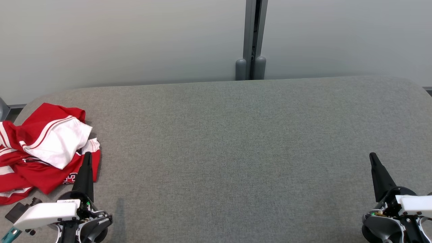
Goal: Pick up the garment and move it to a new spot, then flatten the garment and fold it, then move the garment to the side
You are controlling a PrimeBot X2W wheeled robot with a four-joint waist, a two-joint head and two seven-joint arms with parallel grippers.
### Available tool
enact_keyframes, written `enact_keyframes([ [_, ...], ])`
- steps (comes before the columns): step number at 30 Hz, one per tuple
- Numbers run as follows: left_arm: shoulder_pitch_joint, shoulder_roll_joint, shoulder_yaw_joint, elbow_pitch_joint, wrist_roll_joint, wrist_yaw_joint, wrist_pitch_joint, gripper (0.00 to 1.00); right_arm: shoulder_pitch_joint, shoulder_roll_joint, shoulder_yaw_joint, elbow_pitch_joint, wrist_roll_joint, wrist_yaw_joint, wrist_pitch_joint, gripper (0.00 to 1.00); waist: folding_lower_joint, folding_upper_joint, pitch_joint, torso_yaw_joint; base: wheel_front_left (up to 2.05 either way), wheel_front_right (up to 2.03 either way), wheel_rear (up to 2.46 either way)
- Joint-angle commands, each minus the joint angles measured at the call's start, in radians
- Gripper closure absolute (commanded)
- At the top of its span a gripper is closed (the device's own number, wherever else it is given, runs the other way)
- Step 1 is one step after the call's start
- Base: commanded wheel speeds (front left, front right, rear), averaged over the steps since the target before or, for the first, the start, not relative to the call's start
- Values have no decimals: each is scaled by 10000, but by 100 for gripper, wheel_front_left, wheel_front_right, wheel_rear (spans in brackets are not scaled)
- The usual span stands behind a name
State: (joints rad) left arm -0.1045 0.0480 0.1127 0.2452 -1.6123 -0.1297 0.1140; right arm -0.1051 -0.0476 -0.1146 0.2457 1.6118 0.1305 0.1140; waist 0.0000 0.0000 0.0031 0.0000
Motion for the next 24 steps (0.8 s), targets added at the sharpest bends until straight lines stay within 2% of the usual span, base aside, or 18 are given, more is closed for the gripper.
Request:
enact_keyframes([
  [1, -115, 54, 38, -5, -2, -33, 23, 100, -83, -53, 4, -27, 16, 5, 22, 100, 0, 0, 0, 0, 0, 0, 0],
  [24, -116, 54, 37, -5, -2, -33, 23, 100, -83, -53, 4, -25, 16, 5, 22, 100, 0, 0, 0, 0, 0, 0, 0],
])
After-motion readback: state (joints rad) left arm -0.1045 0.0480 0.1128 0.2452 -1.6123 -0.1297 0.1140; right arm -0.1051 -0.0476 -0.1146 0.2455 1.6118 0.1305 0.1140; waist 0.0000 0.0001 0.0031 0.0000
